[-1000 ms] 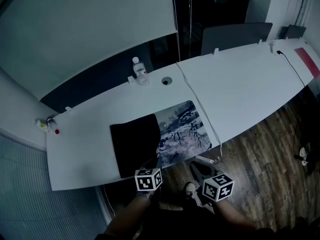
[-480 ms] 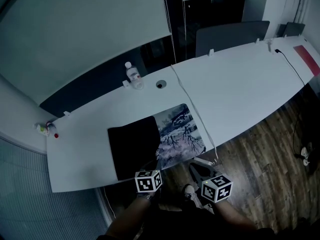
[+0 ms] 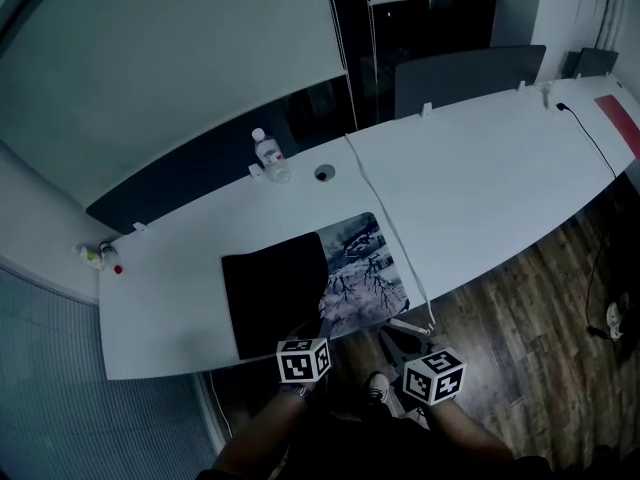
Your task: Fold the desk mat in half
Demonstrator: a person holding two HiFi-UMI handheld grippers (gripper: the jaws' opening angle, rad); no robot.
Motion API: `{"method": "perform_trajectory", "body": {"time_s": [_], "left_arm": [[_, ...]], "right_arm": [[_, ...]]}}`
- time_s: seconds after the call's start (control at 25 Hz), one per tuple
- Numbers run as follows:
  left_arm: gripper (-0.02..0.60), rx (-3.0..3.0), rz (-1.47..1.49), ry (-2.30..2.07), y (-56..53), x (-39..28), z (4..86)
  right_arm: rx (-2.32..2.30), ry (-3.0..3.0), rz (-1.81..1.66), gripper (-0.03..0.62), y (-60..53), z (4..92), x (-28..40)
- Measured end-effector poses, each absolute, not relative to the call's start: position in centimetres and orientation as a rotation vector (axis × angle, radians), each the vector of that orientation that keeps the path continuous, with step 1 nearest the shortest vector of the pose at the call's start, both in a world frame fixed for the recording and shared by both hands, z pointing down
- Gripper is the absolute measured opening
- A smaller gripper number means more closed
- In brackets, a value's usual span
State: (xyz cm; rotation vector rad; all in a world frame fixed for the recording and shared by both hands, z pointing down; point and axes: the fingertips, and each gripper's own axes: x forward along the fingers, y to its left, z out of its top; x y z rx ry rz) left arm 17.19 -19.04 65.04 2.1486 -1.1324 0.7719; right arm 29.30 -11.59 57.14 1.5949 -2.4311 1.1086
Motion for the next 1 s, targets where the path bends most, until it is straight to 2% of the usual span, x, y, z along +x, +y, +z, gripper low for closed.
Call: {"method": "perform_trajectory", "body": {"time_s": [1.0], "left_arm": [[0.035, 2.263, 0.847, -0.857, -19.2, 24.4, 65.4]], "right_arm": [[1.875, -2.289, 1.141, 0.023, -11.0, 56.5, 33.6]]}}
